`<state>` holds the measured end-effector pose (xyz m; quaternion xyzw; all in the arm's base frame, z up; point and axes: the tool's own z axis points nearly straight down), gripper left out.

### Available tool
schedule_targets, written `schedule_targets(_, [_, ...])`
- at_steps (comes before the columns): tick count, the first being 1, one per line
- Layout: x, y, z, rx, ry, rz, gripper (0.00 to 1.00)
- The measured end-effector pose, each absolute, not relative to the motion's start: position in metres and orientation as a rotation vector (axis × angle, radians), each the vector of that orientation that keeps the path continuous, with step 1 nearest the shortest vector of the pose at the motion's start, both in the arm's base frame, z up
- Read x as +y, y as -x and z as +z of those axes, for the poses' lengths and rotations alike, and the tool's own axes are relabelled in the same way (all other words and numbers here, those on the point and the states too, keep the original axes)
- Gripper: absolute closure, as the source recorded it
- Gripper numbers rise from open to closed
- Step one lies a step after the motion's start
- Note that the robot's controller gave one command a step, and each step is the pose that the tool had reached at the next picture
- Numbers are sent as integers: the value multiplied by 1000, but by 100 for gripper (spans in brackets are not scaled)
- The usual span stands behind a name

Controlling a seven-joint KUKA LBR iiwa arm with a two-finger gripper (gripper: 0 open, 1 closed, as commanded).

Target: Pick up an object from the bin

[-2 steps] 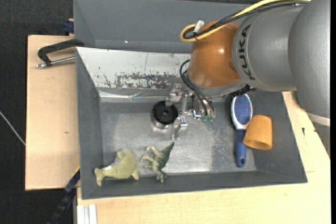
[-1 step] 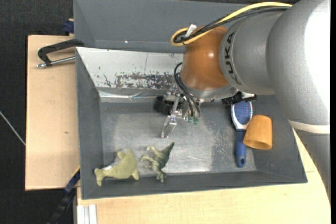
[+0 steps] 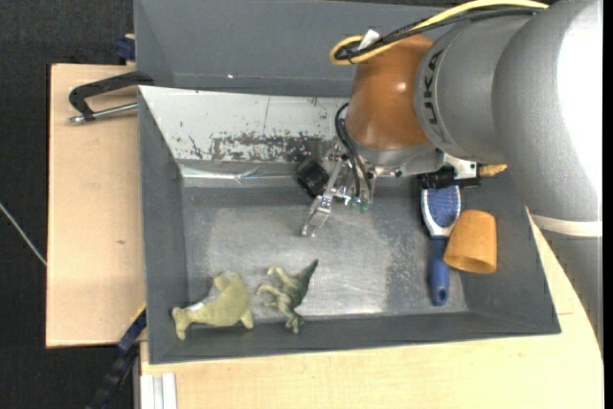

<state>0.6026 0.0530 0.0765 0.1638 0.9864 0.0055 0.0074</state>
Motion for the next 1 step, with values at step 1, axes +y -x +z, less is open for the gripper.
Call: schedule_targets(1, [49, -606, 79, 3071, -517, 12, 100])
